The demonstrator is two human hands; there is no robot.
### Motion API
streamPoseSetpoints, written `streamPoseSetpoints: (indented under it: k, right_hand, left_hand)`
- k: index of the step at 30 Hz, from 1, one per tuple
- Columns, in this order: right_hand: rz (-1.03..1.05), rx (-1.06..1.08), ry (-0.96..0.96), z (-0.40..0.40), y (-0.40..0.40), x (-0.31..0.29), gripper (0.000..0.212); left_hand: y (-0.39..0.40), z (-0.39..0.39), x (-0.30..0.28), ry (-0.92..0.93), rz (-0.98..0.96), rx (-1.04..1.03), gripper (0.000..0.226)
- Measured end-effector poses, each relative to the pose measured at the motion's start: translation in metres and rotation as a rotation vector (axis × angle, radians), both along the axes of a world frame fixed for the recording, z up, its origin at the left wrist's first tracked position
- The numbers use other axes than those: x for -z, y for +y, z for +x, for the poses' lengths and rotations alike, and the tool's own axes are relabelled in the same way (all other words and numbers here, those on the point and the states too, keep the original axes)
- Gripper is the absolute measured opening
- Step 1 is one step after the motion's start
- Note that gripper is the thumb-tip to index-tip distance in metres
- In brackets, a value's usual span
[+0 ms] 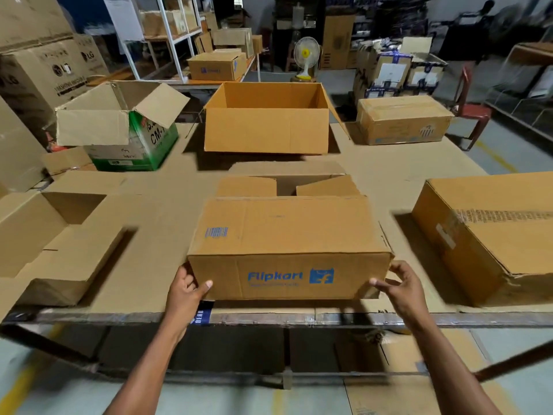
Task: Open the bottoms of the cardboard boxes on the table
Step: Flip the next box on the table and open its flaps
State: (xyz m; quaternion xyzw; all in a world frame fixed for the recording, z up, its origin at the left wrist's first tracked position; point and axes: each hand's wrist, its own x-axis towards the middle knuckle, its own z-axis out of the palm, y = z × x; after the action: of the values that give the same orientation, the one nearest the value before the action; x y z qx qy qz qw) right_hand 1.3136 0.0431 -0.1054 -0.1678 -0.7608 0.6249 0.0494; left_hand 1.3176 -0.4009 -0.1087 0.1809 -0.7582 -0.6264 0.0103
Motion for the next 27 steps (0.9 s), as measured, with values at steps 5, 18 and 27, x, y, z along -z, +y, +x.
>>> streamPoseSetpoints:
  k: [5, 18, 27]
  right_hand:
    - [0.017, 0.016, -0.095, 0.014, -0.003, 0.035, 0.036]
    - [0.013, -0.061, 0.042, -0.021, -0.004, -0.027, 0.057]
    - [0.2, -0.059, -0.093, -0.043, -0.022, -0.04, 0.062]
  left_hand:
    - [0.001, 0.012, 0.032, -0.121, 0.034, -0.001, 0.031]
    - [0.002, -0.013, -0.022, 0.068, -0.057, 0.096, 0.074]
    - [0.01, -0.036, -0.041, 0.041, -0.216, 0.105, 0.057]
